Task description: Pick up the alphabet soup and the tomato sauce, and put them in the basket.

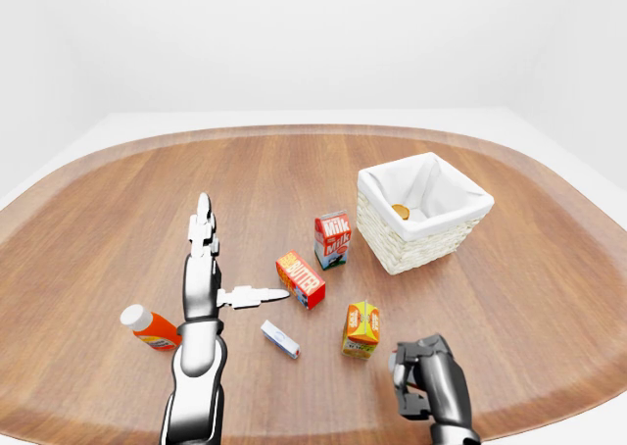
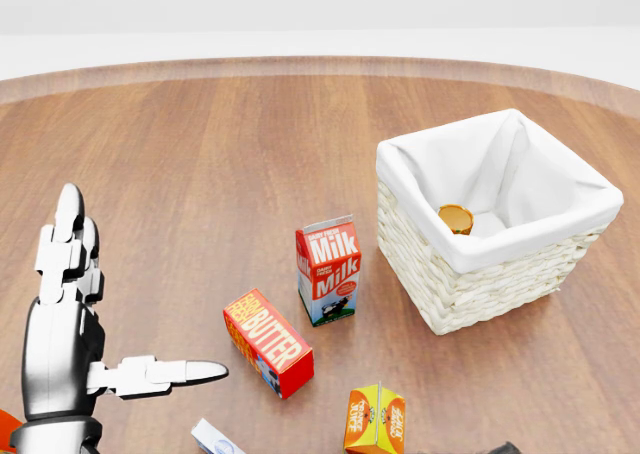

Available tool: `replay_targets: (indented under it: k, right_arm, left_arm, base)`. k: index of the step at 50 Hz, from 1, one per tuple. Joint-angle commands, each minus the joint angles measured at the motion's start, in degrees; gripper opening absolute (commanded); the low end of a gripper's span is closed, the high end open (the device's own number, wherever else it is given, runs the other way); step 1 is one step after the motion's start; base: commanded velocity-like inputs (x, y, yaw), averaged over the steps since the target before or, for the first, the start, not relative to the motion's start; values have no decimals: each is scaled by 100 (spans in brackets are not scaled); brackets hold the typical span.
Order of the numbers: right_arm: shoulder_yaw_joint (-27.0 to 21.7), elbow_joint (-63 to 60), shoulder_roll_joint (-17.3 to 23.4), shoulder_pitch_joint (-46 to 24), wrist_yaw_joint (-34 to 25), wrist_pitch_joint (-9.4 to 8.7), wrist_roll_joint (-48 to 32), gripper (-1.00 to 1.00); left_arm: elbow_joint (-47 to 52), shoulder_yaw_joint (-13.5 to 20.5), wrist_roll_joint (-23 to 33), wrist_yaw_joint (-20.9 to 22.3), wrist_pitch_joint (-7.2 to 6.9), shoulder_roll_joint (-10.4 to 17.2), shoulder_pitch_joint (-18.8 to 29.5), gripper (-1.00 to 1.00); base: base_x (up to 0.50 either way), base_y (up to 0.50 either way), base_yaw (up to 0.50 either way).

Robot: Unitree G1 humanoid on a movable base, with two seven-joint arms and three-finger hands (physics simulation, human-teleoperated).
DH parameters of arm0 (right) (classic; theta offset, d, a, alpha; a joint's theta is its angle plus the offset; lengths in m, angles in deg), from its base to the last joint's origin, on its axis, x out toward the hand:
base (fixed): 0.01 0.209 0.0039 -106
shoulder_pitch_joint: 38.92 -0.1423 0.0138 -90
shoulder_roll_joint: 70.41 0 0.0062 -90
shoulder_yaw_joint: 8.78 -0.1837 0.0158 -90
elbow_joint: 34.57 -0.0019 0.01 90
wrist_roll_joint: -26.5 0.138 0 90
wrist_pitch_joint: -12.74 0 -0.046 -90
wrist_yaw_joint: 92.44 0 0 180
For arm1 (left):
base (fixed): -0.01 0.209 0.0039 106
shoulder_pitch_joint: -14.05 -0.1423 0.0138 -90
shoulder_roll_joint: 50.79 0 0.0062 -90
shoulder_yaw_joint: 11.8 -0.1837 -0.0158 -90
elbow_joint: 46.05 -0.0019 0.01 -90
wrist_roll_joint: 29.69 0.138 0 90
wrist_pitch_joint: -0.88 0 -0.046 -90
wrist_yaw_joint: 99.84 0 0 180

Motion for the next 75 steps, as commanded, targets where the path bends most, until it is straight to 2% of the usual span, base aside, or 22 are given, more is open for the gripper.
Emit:
replay_targets:
  k: [1,3,9,16,31,54,57,68,75]
  right_arm:
    - [-86,-967,38,427,-252,0,755,-100]
    - [-55,-1380,57,542,-499,0,974,-100]
    - [-172,-1403,31,601,-599,0,1107,-100]
    - [-319,-1923,0,732,-978,0,1478,-100]
    - [-727,-2731,-322,791,-1813,0,2222,-100]
    - [-1144,-3779,-723,861,-2670,0,3035,-100]
    - [-1201,-3709,-779,846,-2731,0,3087,-100]
    - [-1505,-4635,-1057,708,-3178,0,3489,-100]
    - [-1760,-5128,-1276,383,-3452,0,3624,-100]
  left_arm:
    - [18,8,-5,-8,0,2,2,100]
    - [36,6,-3,-6,0,1,2,100]
    - [62,0,0,-3,0,-2,-4,100]
    - [66,-5,3,-3,0,-4,-25,100]
    - [48,-4,3,-9,0,-3,-22,100]
    - [50,8,-3,-15,0,0,-1,100]
    - [50,8,-3,-10,0,1,-1,100]
    - [50,9,-3,-12,0,0,-1,100]
    - [51,8,-5,-10,0,0,-1,100]
  base:
    - [0,0,0]
    - [0,0,0]
    - [0,0,0]
    - [0,0,0]
    - [0,0,0]
    - [0,0,0]
    - [0,0,0]
    - [0,0,0]
    - [0,0,0]
